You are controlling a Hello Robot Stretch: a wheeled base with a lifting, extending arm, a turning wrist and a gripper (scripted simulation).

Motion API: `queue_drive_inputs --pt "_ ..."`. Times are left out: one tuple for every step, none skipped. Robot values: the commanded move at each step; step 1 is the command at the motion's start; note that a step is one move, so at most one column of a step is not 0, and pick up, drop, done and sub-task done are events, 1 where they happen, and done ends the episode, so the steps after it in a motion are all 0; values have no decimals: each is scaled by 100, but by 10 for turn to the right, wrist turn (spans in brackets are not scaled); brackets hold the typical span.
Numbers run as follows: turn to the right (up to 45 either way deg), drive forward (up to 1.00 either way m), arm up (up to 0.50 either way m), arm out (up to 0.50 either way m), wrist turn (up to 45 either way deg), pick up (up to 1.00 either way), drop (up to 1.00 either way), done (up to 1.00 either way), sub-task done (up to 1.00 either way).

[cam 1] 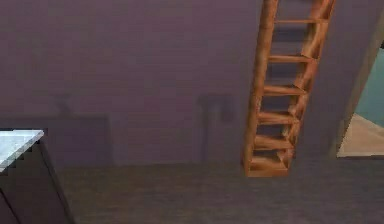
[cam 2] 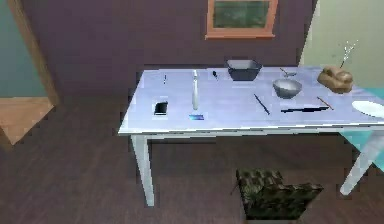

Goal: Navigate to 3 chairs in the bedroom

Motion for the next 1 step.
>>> queue_drive_inputs --pt "330 0 0 0 0 0 0 0 0"
